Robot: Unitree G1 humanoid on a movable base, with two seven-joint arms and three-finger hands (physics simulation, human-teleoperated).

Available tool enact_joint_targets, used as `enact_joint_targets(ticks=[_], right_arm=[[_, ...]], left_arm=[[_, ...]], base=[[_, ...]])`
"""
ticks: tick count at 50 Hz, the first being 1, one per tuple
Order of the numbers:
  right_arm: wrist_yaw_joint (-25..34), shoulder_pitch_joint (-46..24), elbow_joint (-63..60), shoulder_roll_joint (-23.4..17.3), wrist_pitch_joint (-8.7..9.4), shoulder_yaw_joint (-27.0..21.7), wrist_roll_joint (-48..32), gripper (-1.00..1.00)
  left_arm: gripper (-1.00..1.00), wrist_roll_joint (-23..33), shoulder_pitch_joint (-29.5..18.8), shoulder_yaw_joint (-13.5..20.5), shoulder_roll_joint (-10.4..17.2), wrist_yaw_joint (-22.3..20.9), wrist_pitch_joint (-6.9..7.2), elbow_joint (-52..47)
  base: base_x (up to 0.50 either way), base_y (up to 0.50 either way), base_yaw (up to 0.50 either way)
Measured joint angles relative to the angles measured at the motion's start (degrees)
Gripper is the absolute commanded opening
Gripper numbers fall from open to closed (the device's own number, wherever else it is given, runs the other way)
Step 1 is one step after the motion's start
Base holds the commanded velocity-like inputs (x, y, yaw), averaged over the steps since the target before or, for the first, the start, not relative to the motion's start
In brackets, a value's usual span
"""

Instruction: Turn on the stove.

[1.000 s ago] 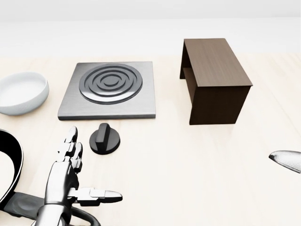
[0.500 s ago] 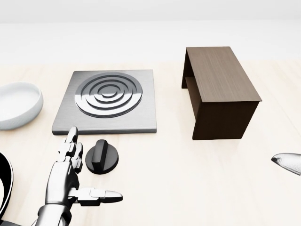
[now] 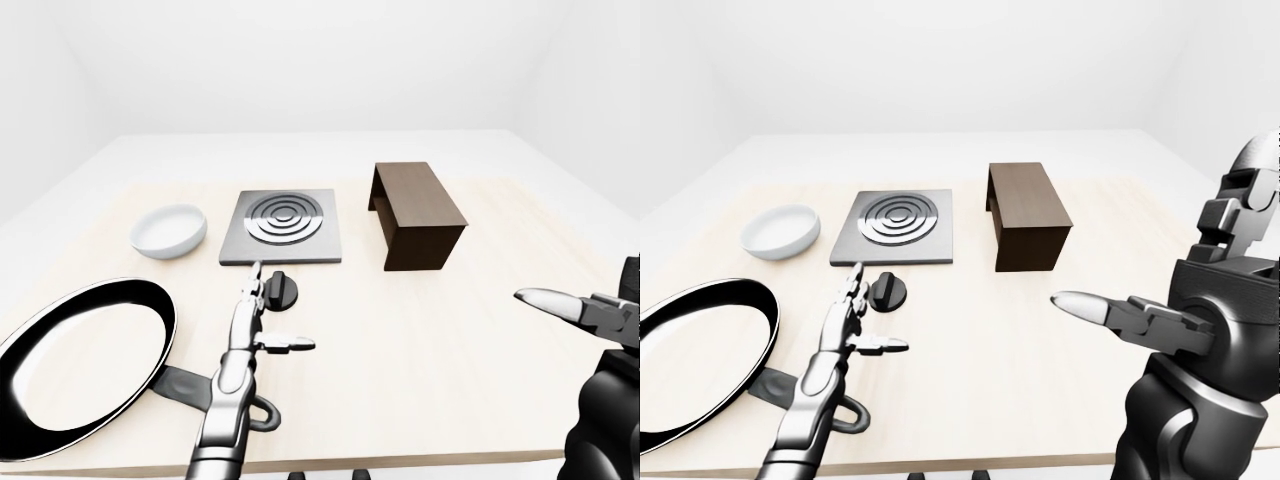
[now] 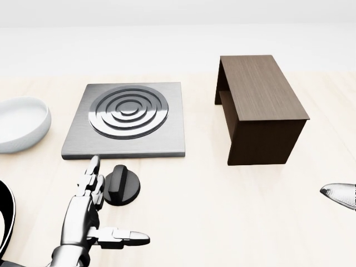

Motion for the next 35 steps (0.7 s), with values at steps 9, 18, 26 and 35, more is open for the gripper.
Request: enact_joint_targets(ticks=[9,18,26,35], right_arm=[[0.3,0.2,0.4,0.1,0.0,0.1,-0.2,1.0],[0.4,0.4,0.6,0.2,0.0,0.1,-0.3,1.0],[0.4,0.5,0.4,0.2,0.0,0.1,-0.3,1.0],[0.5,0.6,0.5,0.3,0.0,0.2,-0.3,1.0]], left_arm=[[1.0,0.7,0.6,-1.0,-0.3,-0.2,-0.36,0.6],[1.0,1.4,1.0,-1.7,-0.6,-0.2,-0.73,1.0],[1.0,1.9,1.1,-1.9,-0.7,-0.1,-1.08,1.8],[1.0,2.2,1.0,-2.0,-0.7,0.1,-1.36,2.6]], base=[[0.0,0.0,0.0],[0.0,0.0,0.0],[0.0,0.0,0.0],[0.0,0.0,0.0]])
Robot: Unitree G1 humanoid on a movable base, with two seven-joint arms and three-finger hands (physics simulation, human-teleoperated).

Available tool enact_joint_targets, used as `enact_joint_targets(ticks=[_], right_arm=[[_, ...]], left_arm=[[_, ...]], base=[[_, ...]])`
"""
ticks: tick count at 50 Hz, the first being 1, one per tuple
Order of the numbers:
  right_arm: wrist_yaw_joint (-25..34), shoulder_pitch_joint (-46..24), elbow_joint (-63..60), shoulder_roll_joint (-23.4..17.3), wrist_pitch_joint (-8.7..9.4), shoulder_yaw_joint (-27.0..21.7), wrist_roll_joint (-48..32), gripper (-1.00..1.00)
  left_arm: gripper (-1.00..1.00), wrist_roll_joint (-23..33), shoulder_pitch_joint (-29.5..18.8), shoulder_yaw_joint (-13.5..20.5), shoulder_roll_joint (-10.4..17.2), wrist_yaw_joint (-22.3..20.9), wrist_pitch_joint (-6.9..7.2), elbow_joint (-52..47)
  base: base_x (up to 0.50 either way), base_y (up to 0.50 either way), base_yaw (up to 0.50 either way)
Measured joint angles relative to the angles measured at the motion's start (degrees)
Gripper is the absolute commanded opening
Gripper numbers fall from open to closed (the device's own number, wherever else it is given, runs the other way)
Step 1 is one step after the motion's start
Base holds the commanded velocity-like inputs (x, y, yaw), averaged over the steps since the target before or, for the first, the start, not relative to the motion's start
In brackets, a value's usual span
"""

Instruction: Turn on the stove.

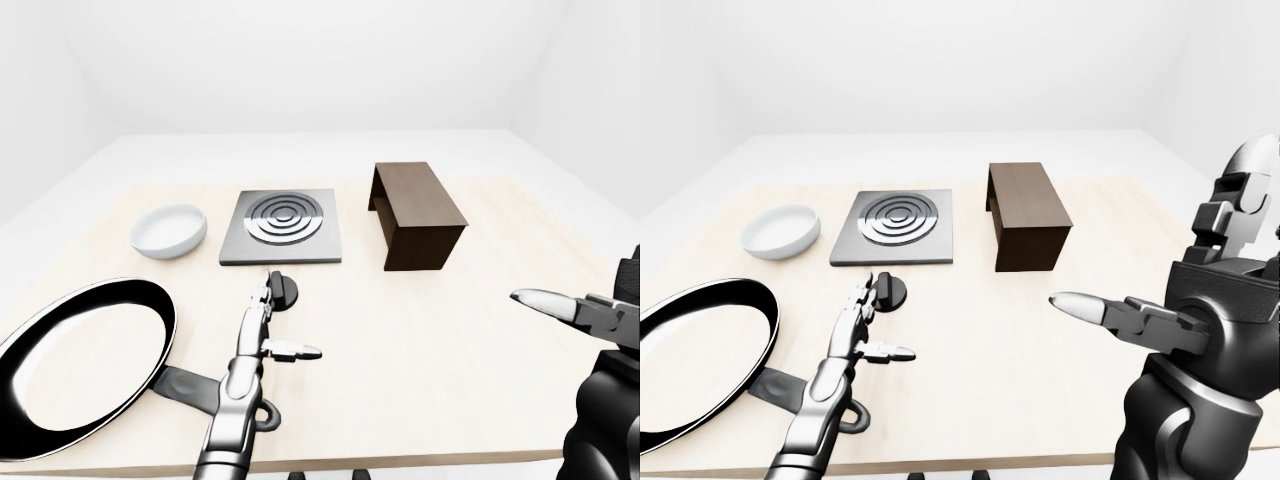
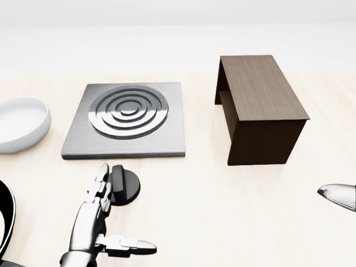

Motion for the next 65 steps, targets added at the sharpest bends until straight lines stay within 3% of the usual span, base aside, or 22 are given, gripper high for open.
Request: enact_joint_targets(ticks=[25,34,65], right_arm=[[0.0,-0.1,0.3,0.0,0.0,0.3,-0.2,1.0],[0.0,-0.1,0.0,0.1,0.0,0.5,-0.1,1.0],[0.1,0.1,-0.4,0.1,0.0,0.1,0.4,1.0]], left_arm=[[1.0,1.4,3.5,-3.7,-0.7,-0.7,2.01,-5.3],[1.0,1.7,2.9,-4.2,-0.9,-0.5,1.7,-4.5],[1.0,5.8,-13.5,-2.7,-3.0,2.0,-1.04,13.1]], base=[[0.0,0.0,0.0],[0.0,0.0,0.0],[0.0,0.0,0.0]])
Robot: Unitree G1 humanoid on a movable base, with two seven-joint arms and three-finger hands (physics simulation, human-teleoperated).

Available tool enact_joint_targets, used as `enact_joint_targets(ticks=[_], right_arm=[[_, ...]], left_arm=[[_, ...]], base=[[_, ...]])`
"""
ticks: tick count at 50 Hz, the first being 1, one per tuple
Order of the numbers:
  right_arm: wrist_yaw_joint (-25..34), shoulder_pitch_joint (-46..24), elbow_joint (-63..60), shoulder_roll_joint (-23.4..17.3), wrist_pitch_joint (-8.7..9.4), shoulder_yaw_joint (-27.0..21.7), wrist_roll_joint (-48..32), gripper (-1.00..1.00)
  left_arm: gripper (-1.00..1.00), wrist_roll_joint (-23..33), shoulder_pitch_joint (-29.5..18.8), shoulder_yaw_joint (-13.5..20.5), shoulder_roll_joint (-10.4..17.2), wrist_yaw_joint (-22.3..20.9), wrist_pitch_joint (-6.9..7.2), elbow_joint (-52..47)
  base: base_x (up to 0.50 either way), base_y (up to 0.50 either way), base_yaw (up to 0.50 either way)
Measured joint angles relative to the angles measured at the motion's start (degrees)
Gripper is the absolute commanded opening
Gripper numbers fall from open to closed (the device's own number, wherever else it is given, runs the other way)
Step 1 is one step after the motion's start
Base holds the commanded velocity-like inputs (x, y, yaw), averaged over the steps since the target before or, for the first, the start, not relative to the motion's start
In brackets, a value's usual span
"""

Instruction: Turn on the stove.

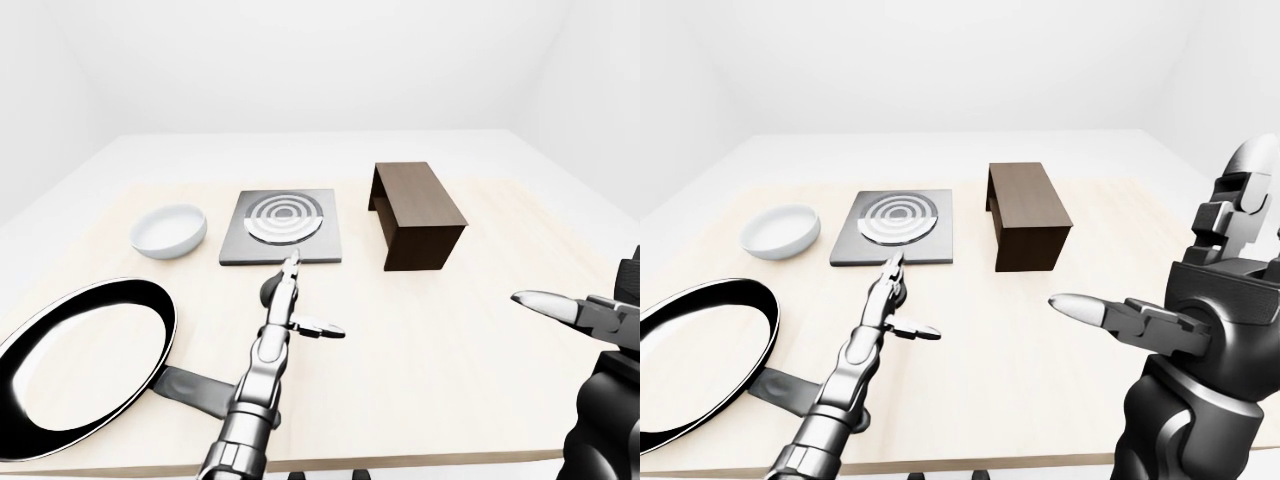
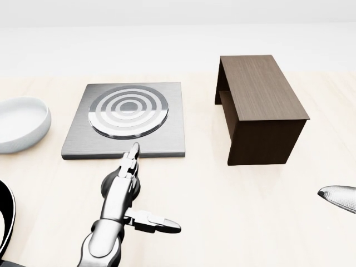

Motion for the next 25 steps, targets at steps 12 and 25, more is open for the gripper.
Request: enact_joint_targets(ticks=[12,25], right_arm=[[0.1,0.1,0.2,0.1,0.0,0.2,-0.1,1.0],[0.2,0.1,0.2,0.2,0.0,0.5,-0.3,1.0]], left_arm=[[1.0,0.8,1.5,-1.6,-0.6,-1.8,7.97,-13.3],[1.0,-0.7,5.6,-4.0,0.0,-4.2,8.67,-41.9]], base=[[0.0,0.0,0.0],[0.0,0.0,0.0]])
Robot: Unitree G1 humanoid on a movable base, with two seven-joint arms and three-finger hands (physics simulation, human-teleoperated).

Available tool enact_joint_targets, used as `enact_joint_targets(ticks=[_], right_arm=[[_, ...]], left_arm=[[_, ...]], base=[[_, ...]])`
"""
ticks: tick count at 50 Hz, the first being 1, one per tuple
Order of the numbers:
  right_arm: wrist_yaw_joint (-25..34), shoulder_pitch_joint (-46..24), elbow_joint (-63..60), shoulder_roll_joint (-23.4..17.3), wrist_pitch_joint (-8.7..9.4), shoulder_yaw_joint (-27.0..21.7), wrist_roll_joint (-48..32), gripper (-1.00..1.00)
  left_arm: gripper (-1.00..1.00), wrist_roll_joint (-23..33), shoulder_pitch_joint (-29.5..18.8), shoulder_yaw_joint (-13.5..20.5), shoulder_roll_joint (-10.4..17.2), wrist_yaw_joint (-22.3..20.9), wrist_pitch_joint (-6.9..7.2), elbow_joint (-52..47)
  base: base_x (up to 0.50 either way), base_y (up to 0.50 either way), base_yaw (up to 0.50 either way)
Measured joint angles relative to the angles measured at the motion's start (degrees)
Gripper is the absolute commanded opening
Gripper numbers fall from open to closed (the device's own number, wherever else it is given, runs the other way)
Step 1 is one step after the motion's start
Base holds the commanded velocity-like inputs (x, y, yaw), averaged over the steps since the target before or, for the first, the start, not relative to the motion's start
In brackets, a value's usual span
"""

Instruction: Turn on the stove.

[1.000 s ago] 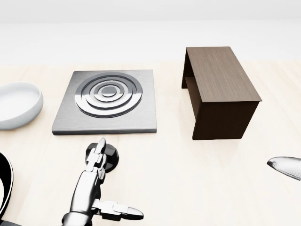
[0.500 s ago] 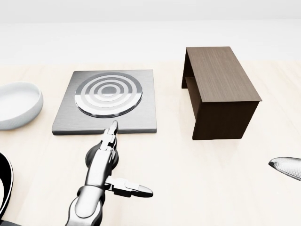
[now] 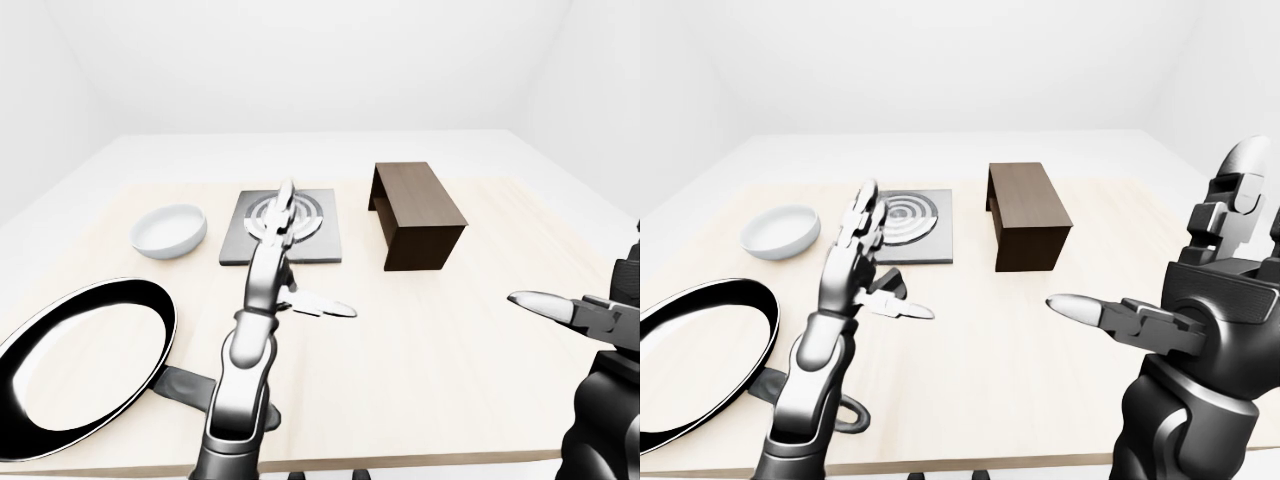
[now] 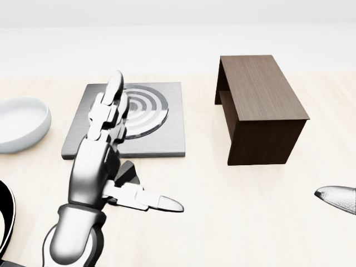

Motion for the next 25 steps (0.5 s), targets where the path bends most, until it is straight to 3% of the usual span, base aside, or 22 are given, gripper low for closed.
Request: enact_joint_targets(ticks=[25], right_arm=[[0.1,0.2,-0.4,0.2,0.0,0.3,-0.1,1.0]], left_arm=[[1.0,-7.0,3.8,6.6,2.8,2.6,0.0,-12.3]], base=[[0.0,0.0,0.0]])
